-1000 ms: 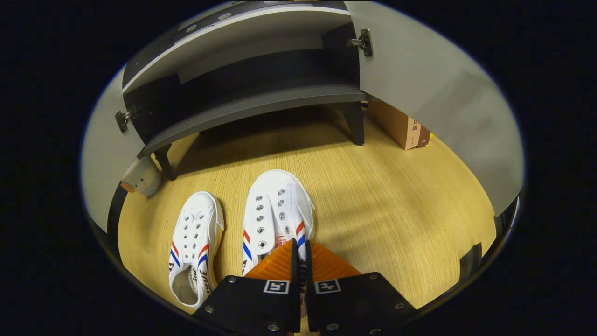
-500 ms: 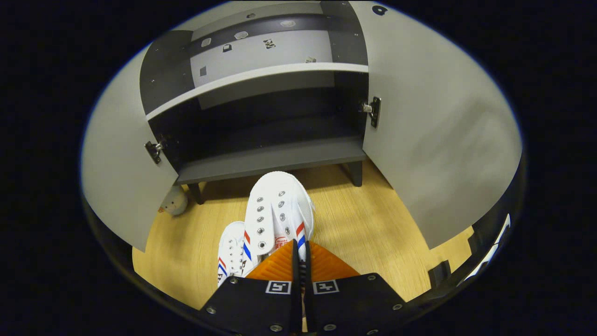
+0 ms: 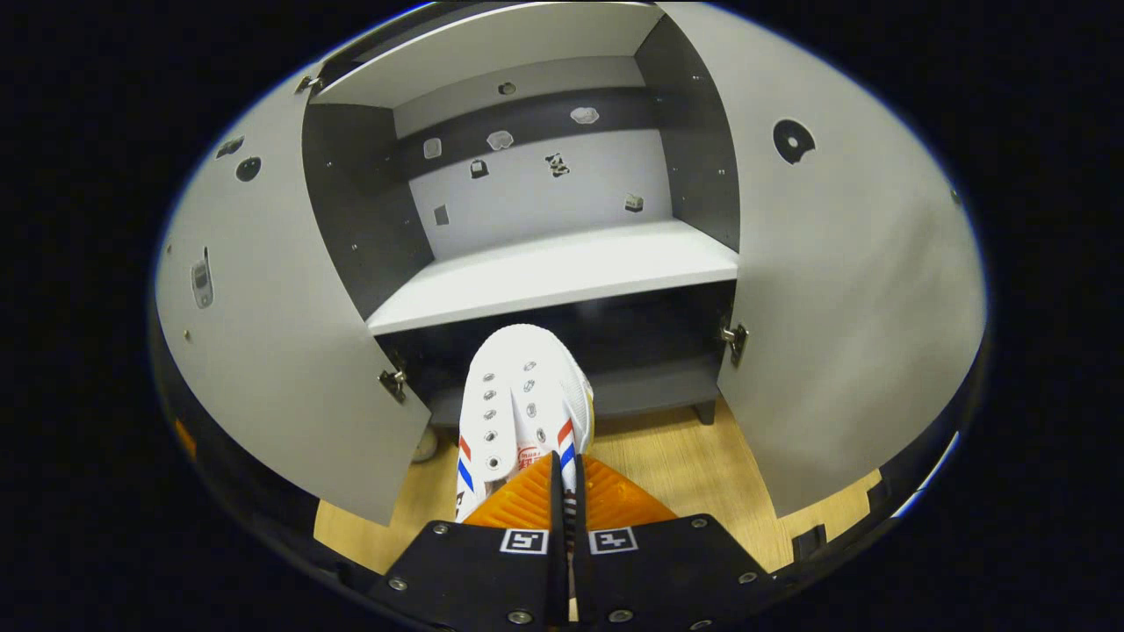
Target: Grab one shoe with the right hand and put it into the shoe cabinet, grab the other shoe with the left hand and put it into the shoe cabinet; then close the right door with the right hand and the left door with the left hand.
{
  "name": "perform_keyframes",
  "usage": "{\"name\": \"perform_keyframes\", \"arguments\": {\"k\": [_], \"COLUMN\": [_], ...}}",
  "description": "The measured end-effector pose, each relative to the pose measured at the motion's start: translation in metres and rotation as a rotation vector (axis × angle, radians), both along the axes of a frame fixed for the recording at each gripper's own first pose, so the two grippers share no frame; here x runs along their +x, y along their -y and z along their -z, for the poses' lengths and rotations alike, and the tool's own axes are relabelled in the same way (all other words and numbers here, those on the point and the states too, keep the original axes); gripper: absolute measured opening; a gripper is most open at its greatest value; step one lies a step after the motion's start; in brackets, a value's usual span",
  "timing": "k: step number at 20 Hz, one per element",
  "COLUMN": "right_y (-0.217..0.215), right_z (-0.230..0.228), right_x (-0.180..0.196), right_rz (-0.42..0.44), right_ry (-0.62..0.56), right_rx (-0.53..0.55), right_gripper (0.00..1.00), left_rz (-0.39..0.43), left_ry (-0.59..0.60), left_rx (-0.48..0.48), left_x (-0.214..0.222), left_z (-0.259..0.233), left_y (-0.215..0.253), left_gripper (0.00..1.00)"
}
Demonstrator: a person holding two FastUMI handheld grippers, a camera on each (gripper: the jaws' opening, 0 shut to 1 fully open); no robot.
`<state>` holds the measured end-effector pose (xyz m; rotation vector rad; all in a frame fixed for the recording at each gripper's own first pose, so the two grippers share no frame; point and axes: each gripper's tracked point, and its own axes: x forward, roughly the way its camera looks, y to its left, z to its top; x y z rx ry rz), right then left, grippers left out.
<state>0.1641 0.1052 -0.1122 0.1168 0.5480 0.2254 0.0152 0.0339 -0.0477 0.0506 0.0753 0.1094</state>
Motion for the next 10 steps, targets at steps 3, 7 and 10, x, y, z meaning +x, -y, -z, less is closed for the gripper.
{"name": "perform_keyframes", "arguments": {"k": [3, 7, 10], "right_y": [-0.005, -0.007, -0.009], "right_z": [-0.034, -0.077, -0.101], "right_x": [0.028, 0.069, 0.107], "right_rz": [0.008, 0.017, 0.032], "right_ry": [0.041, 0.104, 0.128], "right_rx": [-0.001, -0.011, -0.016], "right_gripper": [0.02, 0.02, 0.02], "left_rz": [-0.005, -0.011, -0.018], "left_ry": [0.008, 0.012, 0.009], "left_rx": [0.008, 0.006, 0.003], "left_x": [0.001, 0.000, 0.004], "left_z": [-0.002, -0.003, -0.003], "left_y": [-0.005, -0.011, -0.016], "left_gripper": [0.96, 0.98, 0.97]}}
